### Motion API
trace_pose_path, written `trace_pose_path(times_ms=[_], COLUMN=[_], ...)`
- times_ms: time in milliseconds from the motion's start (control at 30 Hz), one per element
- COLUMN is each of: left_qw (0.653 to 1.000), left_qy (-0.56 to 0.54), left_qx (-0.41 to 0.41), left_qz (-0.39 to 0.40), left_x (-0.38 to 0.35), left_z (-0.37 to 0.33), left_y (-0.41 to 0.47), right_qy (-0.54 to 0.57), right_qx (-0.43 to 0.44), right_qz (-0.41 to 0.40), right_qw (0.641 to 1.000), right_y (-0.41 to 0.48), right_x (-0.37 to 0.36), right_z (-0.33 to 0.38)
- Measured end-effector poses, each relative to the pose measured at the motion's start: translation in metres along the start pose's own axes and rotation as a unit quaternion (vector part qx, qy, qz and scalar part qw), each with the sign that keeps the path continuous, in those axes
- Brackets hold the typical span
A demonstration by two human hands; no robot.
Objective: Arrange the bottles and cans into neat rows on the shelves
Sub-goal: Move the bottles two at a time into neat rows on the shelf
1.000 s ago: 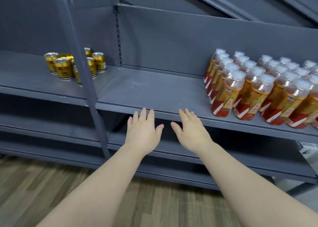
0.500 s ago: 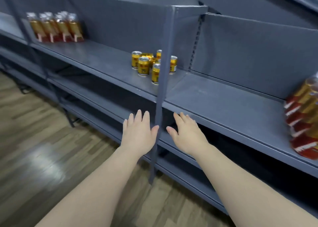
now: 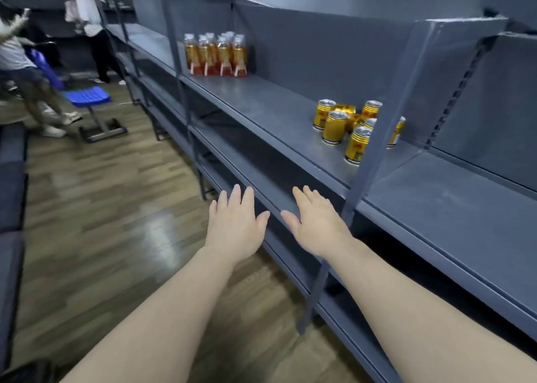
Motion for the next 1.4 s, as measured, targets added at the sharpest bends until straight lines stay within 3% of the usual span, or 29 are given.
trace_pose_path(times_ms=[900,1400], left_qw=[0.995,0.989], left_qy=[-0.030,0.047], left_qx=[0.095,0.142], left_qz=[-0.002,-0.009], left_x=[-0.037,-0.064], left_z=[0.264,0.355], left_y=[0.235,0.420], right_qy=[-0.006,0.048], right_qx=[0.054,0.127], right_qz=[0.064,0.084], right_qw=[0.996,0.987], right_y=[0.293,0.509], right_x=[-0.132,-0.194], right_z=[0.192,0.247])
Point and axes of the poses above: each hand's wrist, its own y-axis towards the middle knuckle, its own x-axis out of the back of the hand, z = x × y, the point moved 8 cm from there along y, towards the middle knuckle, and after that the axes turned 13 degrees about -z, right-handed, at the moved point
